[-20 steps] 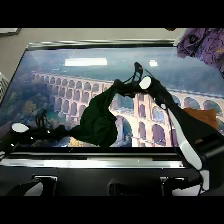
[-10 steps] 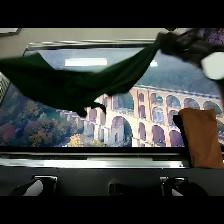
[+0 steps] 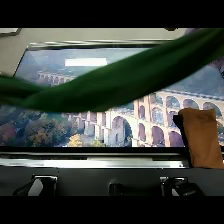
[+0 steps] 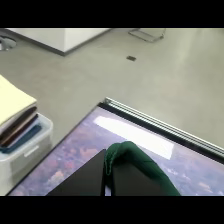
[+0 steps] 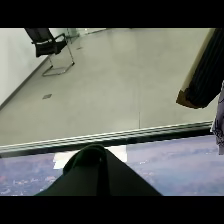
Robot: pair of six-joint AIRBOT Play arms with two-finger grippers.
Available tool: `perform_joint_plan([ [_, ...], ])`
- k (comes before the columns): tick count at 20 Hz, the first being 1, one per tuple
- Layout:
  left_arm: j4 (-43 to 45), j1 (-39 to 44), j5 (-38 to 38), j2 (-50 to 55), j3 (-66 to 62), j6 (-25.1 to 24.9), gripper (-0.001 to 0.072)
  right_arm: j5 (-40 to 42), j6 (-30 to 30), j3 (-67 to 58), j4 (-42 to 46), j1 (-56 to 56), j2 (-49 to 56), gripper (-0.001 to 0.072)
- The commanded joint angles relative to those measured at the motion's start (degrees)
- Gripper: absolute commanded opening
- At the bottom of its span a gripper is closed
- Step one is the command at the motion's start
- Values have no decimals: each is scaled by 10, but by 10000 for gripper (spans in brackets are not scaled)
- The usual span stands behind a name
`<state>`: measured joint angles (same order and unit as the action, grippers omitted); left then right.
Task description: Fold the clothes and pants, and hang the long-sleeved shirts on hangers.
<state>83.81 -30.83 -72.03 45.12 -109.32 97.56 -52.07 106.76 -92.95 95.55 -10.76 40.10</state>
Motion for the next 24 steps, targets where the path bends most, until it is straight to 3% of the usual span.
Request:
perform_joint_plan([
  [1,6,-5,14,6,0,6,15,-10,16,-1,12,0,9,27],
  [5,-80,19,41,119,16,-33,14,-13,47,-1,12,0,136,27],
  [9,-78,115,88,322,16,-68,14,-23,68,0,5,0,321,28],
  [13,-79,184,161,510,14,-56,16,14,87,0,-35,0,483,28],
  [16,-93,214,162,602,14,-29,18,32,86,-1,-83,0,548,28],
  [19,-166,218,144,646,14,-24,24,30,86,-1,-96,0,564,28],
  [20,-185,215,136,649,14,-24,77,29,86,-1,-96,0,563,28],
  [21,-200,210,128,647,14,-24,213,26,86,-1,-96,0,560,28],
  [23,-236,185,83,632,4,-23,679,18,86,-1,-96,0,551,28],
  [24,-246,168,46,620,-4,-23,685,12,86,-1,-96,0,544,28],
])
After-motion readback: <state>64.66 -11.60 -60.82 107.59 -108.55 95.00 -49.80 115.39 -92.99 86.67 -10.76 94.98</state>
